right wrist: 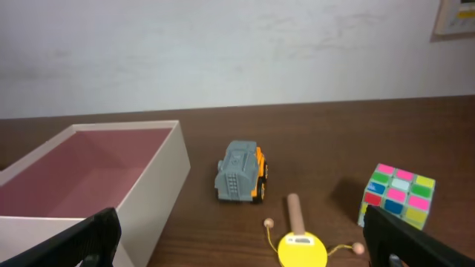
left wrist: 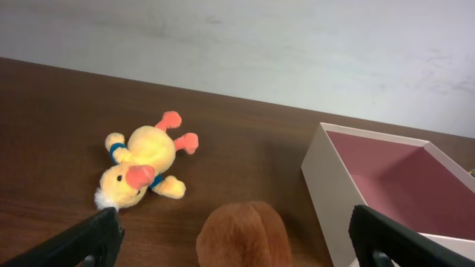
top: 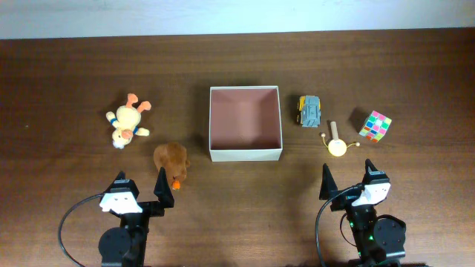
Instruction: Pack container
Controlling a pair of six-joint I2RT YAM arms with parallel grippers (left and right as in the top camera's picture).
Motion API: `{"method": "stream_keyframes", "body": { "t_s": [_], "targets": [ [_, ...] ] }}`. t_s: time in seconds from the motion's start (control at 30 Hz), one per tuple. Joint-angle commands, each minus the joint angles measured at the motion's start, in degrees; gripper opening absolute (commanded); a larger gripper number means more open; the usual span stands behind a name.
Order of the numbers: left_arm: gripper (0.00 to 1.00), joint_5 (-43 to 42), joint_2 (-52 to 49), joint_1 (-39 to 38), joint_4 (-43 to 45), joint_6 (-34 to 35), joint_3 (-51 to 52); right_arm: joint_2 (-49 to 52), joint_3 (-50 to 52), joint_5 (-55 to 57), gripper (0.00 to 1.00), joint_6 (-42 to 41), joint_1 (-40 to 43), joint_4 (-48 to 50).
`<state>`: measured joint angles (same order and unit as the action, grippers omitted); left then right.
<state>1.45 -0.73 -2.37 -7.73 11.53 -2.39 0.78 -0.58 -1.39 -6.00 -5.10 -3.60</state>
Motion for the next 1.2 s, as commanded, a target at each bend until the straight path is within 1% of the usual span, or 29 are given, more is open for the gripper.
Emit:
{"method": "stream_keyframes", "body": {
  "t_s": [0.0,0.03,0.13,0.23,0.3,0.43,0.5,0.67,0.77,0.83,0.93,1.07,1.17],
  "targets": [
    [0.99,-0.6,0.4,0.3,0.0,-1.1,0.4,-0.6,0.2,-4.8,0.99,-0.3,0.3,2.1],
    [0.99,-0.6,0.4,0.3,0.0,-1.1,0.4,-0.6,0.2,-5.9,0.99,-0.3,0.3,2.4],
    [0.99,-0.6,0.4,0.3,0.0,-1.1,0.4,0.2,-2.3,-8.0,0.99,-0.3,0.3,-0.8],
    [0.99,-0.6,0.4,0.3,0.0,-1.1,0.4,3.8,-8.4,-8.1,0.99,-0.3,0.3,-5.6],
    [0.99,-0.6,0.4,0.3,0.0,-1.1,0.4,8.9,-14.9,-7.7,0.99,-0.3,0.3,-9.8],
    [0.99,-0.7,0.4,0.3,0.0,-1.1,0.4,25.4,-32.0,-7.0,0.99,-0.3,0.3,-20.3],
    [0.99,-0.6,0.4,0.3,0.0,-1.1,0.4,36.6,-43.1,-7.1,0.99,-0.3,0.3,-28.4],
    [0.99,-0.6,0.4,0.3,0.0,-1.1,0.4,66.2,-73.4,-7.1,0.99,-0.2,0.3,-52.2],
    [0.99,-0.7,0.4,0.3,0.0,-1.1,0.4,78.9,-85.0,-7.4,0.99,-0.3,0.3,-58.5],
    [0.99,-0.6,0.4,0.3,0.0,-1.1,0.4,85.9,-90.0,-8.2,0.99,-0.2,0.3,-61.1],
    [0.99,-0.7,0.4,0.3,0.0,-1.1,0.4,94.7,-94.7,-9.5,0.99,0.0,0.3,-61.7],
    [0.99,-0.7,0.4,0.3,0.0,-1.1,0.4,100.9,-96.1,-10.4,0.99,-0.1,0.3,-58.1],
    [0.99,-0.7,0.4,0.3,0.0,-1.1,0.4,104.7,-96.1,-6.3,0.99,-2.7,0.3,-55.3]
  ]
}}
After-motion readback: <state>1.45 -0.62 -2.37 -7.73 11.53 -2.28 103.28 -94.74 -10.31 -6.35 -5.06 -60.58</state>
